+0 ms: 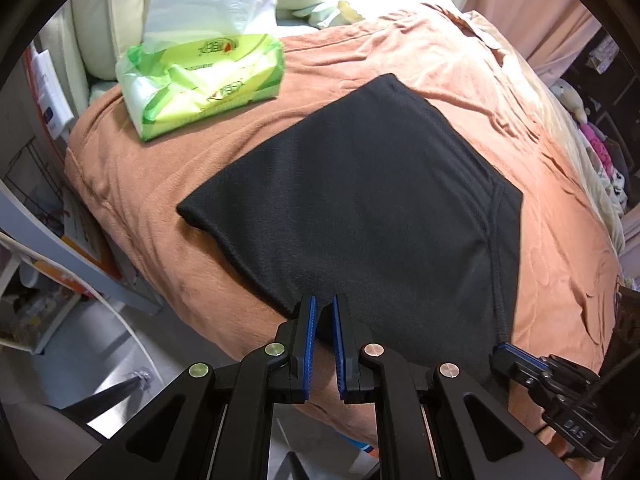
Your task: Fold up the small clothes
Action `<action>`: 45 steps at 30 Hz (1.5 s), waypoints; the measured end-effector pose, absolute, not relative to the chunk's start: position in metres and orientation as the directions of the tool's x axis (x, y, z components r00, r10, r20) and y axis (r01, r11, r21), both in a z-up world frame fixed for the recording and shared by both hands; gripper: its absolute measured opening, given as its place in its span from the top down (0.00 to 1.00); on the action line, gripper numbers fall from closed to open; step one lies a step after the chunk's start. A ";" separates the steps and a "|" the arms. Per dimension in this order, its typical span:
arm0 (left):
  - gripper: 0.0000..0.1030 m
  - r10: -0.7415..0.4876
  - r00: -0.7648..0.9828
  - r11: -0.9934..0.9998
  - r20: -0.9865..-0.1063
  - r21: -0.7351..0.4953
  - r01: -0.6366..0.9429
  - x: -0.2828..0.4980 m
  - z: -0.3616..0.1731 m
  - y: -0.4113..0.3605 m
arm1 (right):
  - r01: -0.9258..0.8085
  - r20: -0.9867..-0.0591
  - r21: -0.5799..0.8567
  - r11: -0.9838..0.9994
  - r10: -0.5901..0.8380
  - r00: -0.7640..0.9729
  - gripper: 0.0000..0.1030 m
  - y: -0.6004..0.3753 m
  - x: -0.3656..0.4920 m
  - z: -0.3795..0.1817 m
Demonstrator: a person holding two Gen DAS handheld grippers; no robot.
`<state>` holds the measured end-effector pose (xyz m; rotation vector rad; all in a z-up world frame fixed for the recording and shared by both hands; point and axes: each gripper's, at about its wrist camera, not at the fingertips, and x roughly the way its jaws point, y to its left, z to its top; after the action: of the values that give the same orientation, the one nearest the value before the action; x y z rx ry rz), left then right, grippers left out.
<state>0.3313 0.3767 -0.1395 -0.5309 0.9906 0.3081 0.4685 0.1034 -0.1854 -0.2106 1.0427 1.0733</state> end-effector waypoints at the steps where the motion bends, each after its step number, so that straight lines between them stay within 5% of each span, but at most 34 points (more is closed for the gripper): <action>1: 0.92 0.000 0.526 0.834 -0.851 -0.290 -0.469 0.331 -0.139 0.374 | -0.804 -0.782 0.315 0.505 0.618 0.082 0.97 0.102 0.467 -0.186; 9: 0.91 -0.041 0.539 0.841 -0.841 -0.320 -0.437 0.322 -0.129 0.343 | -0.811 -0.802 0.249 0.530 0.582 0.134 0.97 0.086 0.454 -0.170; 19: 0.47 0.013 0.596 0.872 -0.803 -0.282 -0.400 0.306 -0.079 0.288 | -0.797 -0.769 0.183 0.576 0.589 0.248 0.96 0.003 0.442 -0.107; 21: 0.45 0.024 0.612 0.880 -0.790 -0.274 -0.389 0.300 -0.068 0.276 | -0.796 -0.763 0.173 0.581 0.590 0.265 0.94 -0.012 0.431 -0.096; 23: 0.39 0.032 0.627 0.887 -0.778 -0.268 -0.377 0.295 -0.057 0.264 | -0.792 -0.752 0.168 0.587 0.596 0.282 0.85 -0.029 0.423 -0.082; 27: 0.19 0.059 0.660 0.899 -0.749 -0.247 -0.361 0.281 -0.036 0.238 | -0.791 -0.711 0.143 0.595 0.618 0.336 0.24 -0.059 0.403 -0.052; 30: 0.05 0.080 0.684 0.906 -0.725 -0.234 -0.354 0.274 -0.023 0.223 | -0.797 -0.683 0.127 0.590 0.635 0.361 0.20 -0.082 0.385 -0.030; 34: 0.02 0.106 0.716 0.913 -0.690 -0.218 -0.346 0.257 -0.004 0.201 | -0.785 -0.646 0.094 0.612 0.637 0.420 0.01 -0.112 0.362 -0.012; 45: 0.00 0.110 0.760 0.944 -0.641 -0.171 -0.281 0.221 0.027 0.139 | -0.748 -0.589 0.054 0.661 0.626 0.511 0.00 -0.186 0.308 0.019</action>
<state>0.2212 0.1392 0.0270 -0.2652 0.6761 0.2153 0.3076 -0.1860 0.0193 -0.2175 0.6149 0.8348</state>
